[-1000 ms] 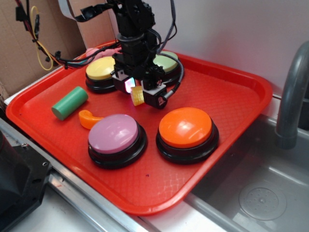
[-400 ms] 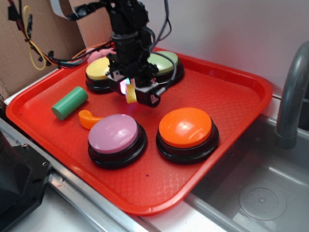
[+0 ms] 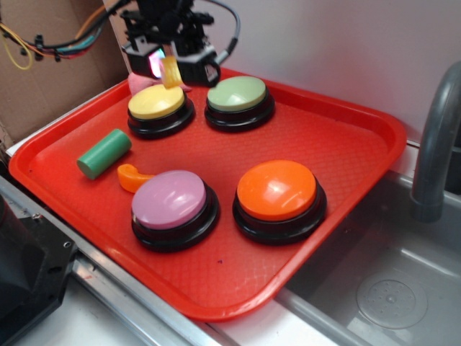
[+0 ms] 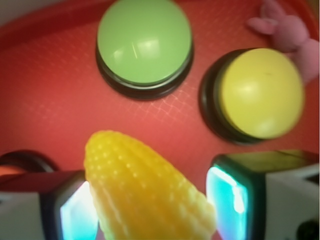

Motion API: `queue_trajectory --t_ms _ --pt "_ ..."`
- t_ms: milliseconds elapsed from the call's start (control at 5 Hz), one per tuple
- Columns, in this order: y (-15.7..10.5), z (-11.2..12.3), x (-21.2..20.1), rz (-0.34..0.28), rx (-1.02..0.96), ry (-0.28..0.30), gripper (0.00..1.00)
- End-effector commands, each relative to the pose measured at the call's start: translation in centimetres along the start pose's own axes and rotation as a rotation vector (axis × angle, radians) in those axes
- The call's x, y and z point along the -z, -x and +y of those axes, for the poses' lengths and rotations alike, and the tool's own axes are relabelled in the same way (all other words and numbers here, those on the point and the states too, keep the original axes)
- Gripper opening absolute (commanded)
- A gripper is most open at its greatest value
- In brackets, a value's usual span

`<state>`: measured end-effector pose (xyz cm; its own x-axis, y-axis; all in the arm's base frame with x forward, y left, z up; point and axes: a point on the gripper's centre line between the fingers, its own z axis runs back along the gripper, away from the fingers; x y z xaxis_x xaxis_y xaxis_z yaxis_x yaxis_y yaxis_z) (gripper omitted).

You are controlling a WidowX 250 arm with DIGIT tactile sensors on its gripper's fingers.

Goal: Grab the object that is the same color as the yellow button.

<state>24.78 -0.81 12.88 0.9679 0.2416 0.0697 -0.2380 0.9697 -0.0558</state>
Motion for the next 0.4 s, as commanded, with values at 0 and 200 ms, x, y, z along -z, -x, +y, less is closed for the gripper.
queue_trajectory --t_ms 0,200 --pt "1.73 0.08 -5.54 -0.16 -0.091 0.029 0.0" --pt "1.67 0.91 -4.72 -0.088 -0.146 -0.053 0.0"
